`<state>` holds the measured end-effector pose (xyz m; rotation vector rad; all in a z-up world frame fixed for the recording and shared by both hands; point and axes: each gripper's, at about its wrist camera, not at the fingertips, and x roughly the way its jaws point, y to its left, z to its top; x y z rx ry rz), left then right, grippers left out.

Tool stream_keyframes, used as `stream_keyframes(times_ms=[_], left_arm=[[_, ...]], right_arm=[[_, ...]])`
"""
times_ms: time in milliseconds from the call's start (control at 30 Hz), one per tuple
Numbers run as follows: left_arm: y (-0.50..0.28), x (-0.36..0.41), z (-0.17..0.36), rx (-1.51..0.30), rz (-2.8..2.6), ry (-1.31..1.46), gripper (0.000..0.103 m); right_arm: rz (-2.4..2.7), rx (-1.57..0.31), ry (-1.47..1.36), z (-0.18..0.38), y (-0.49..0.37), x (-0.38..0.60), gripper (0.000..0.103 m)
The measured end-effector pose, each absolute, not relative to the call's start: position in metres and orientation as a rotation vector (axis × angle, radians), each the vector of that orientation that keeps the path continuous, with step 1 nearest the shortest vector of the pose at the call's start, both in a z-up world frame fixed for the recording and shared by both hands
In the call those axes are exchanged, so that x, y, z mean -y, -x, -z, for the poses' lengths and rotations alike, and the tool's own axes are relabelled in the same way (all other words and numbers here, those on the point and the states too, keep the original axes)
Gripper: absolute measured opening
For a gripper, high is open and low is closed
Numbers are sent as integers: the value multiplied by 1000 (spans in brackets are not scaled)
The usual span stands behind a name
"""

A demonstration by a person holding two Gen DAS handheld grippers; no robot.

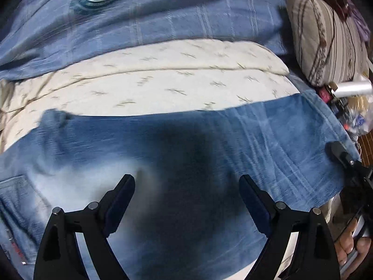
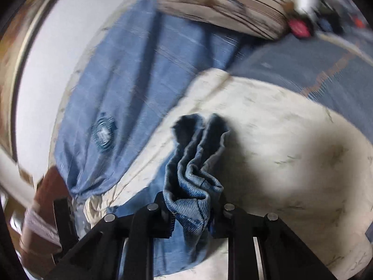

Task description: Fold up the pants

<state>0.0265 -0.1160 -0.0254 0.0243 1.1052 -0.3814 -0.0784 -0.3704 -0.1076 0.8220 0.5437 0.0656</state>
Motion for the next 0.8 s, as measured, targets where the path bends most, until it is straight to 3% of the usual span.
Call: stream_keyframes(times_ms=[233,467,567,633,700,800], left_arm=[[-12,50,-5,-1044,344,64,91],[-3,-1,-20,-998,310,168,91],[-1,-13,-12,-1009,308,198,91],[-2,-17,-4,-1028,303,215,91],[-6,-19,6,-1054,301,248,91],[-11,-17,13,-1066,298,274,91]], right_arm=[[-188,-527,-658,84,77,302,22],[-335,-652,-554,97,58,222,22],[-367,-801,-524,119,43,192,30],[-398,-869,-481,130,38,175,53],[-465,-837,-410,122,44,163,68],[-561,-826,-377,116,58,163,72]])
